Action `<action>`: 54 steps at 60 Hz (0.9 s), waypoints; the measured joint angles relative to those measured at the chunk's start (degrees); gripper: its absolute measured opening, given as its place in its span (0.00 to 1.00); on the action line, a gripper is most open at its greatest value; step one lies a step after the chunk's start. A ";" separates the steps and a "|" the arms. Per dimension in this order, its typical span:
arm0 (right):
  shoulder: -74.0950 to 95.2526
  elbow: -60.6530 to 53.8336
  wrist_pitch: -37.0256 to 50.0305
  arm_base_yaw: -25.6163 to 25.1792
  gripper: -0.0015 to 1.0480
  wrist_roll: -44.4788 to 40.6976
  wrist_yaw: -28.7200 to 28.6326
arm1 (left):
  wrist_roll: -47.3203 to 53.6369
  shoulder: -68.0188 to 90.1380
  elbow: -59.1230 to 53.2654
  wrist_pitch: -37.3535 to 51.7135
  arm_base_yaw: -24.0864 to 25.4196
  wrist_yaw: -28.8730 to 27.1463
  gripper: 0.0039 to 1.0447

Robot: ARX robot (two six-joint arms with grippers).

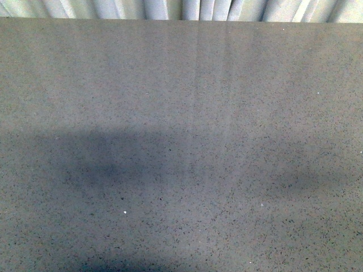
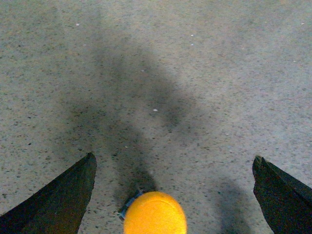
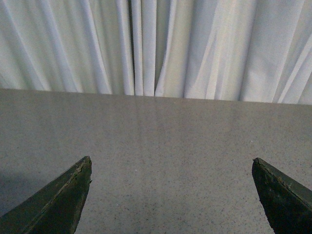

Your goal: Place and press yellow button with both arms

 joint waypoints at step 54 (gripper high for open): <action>0.00 0.00 0.00 0.00 0.91 0.00 0.00 | 4.50 9.55 0.15 6.67 0.22 -4.15 0.91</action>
